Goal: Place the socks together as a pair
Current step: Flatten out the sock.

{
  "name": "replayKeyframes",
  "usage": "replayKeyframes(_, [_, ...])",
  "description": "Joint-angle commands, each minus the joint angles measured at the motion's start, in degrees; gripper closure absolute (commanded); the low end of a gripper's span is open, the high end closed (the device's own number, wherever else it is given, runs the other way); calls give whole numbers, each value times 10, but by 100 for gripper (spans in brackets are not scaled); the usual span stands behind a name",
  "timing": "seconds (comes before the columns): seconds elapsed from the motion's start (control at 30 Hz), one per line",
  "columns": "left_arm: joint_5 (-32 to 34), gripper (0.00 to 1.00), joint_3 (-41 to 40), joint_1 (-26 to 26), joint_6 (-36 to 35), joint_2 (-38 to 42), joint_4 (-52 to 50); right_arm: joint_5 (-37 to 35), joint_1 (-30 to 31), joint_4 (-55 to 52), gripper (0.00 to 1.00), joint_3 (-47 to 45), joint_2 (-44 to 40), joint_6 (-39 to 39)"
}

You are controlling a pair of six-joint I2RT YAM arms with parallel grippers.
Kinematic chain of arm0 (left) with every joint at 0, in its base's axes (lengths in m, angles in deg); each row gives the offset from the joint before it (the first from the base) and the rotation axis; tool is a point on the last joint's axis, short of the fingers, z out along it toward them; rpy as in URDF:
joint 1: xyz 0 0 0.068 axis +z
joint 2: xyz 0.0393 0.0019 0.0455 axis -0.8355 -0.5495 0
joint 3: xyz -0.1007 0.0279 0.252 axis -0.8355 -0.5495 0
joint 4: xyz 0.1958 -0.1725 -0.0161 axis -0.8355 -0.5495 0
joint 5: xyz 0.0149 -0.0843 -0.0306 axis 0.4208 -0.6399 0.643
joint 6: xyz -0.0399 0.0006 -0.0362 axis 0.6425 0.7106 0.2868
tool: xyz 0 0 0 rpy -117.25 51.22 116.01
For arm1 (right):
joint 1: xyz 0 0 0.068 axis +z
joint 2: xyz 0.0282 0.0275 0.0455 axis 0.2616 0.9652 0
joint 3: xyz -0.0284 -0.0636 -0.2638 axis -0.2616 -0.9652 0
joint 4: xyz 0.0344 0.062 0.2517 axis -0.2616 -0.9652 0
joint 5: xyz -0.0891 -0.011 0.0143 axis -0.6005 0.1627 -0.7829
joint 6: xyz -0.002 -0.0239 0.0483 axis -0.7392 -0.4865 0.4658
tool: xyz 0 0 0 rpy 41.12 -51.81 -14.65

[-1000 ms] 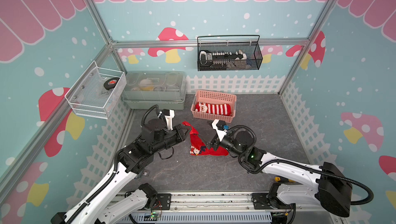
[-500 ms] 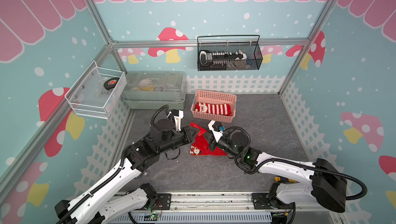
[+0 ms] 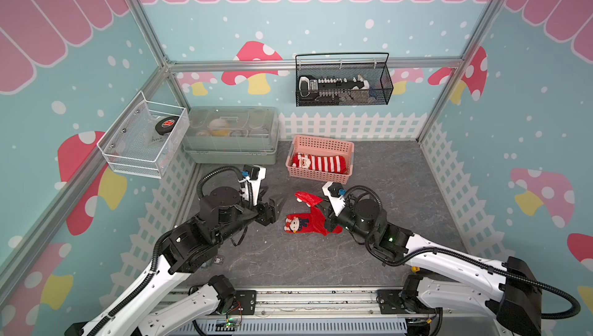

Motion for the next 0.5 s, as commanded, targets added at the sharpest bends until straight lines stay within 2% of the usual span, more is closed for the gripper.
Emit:
replayKeyframes(0.0, [-26,30,-22,-22,-159,6,14,-5,3,-90,100,17,-22,26])
replayKeyframes(0.1, [-54,30,-40,-58,-266,12,33,-17,3,-119,100,21,-33,38])
replayKeyframes(0.2, [-44,30,-49,-107,-380,9,35,1,3,-143,100,29,-35,40])
replayKeyframes(0.33, [0,31,-61,-164,-460,-6,52,45,3,-152,100,36,-37,55])
replayKeyframes(0.47, [50,34,-70,-189,-498,-19,77,83,3,-145,100,35,-40,68])
